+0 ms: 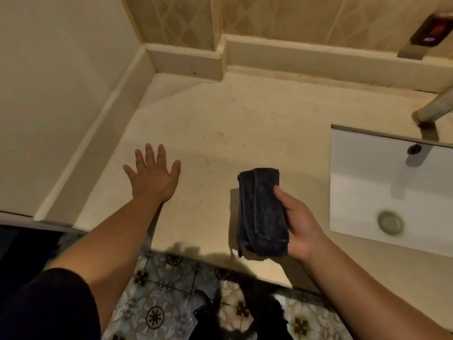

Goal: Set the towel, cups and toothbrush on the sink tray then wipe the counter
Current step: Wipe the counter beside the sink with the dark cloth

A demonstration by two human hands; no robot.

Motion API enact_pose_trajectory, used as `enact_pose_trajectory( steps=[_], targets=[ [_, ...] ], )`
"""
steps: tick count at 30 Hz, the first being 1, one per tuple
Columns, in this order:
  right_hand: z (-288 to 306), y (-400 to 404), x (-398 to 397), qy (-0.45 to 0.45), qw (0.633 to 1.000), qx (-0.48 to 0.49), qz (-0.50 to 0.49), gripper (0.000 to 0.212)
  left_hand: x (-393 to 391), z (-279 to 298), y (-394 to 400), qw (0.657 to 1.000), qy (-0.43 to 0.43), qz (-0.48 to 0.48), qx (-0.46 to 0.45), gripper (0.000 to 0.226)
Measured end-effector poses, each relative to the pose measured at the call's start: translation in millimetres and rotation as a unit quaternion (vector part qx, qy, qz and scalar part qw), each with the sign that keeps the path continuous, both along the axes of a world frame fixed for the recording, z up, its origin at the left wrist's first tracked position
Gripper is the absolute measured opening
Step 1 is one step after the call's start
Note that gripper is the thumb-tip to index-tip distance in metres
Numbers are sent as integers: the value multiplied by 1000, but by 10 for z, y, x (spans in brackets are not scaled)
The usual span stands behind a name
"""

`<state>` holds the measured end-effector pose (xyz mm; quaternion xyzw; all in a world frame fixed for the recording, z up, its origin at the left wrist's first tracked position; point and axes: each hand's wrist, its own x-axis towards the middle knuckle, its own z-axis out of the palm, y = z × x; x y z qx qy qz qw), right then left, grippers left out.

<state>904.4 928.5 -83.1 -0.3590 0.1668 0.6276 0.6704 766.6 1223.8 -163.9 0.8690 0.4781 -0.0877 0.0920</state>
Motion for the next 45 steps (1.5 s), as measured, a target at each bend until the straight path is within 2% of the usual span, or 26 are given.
enact_pose_trajectory(
  steps=[2,3,4,5,6,7,9,10,12,15,17,20,22,25,28,32,35,37,40,43,44,45],
  targets=[
    [121,257,466,-75,996,26,-30,40,-6,-1,-10,1000,-3,0,4,81],
    [189,428,736,-140,989,28,-48,39,-8,2,-15,1000,-4,1,5,81],
    [255,622,1006,-238,970,17,-56,35,-7,7,-20,1000,-2,2,6,81],
    [317,830,1274,-352,935,-5,-50,30,-5,11,-25,1000,-1,4,7,81],
    [354,1043,1539,-462,885,-36,-32,26,-1,11,-29,1000,1,6,9,80],
    [352,1255,1809,-566,820,-79,-7,25,5,9,-34,1000,1,8,12,79],
    [253,1673,2334,-727,668,-151,53,30,15,2,-41,1000,-1,10,21,78],
    [177,1861,2551,-776,599,-177,87,32,15,0,-45,1000,-4,12,26,77],
    [-28,2201,2851,-838,483,-198,158,35,15,-5,-37,999,-9,18,31,77],
    [-402,2518,2990,-870,356,-160,301,38,22,-17,-30,999,0,24,33,78],
    [-585,2601,3023,-874,307,-146,346,45,24,-25,-28,999,-2,29,35,78],
    [-679,2532,3057,-876,302,-138,350,48,19,-28,-22,999,5,25,34,76],
    [-681,2366,2990,-873,317,-128,346,46,19,-26,-25,999,1,23,35,75],
    [-638,1897,2618,-865,347,-110,345,46,11,-16,-37,999,-3,19,32,76],
    [-616,1252,2014,-866,354,-106,336,43,13,-11,-48,999,-15,14,27,75],
    [-542,442,1073,-878,348,-95,315,38,-21,-40,-31,1000,-12,3,25,78],
    [-580,-43,420,-886,326,-90,316,41,-26,-50,-13,1000,-9,0,15,80],
    [-602,-266,27,-883,325,-89,327,44,-26,-44,-5,1000,-2,0,10,80],
    [-587,-507,-393,-870,342,-78,346,47,-14,-30,-2,1000,1,-5,7,79],
    [-570,-719,-707,-838,379,-32,392,64,-16,-22,8,1000,2,-4,0,80],
    [-561,-799,-803,-822,411,-11,395,66,-22,-25,5,1000,2,-4,0,81],
    [-554,-865,-887,-799,462,3,385,63,-21,-24,7,1000,2,-5,1,81]
  ],
)
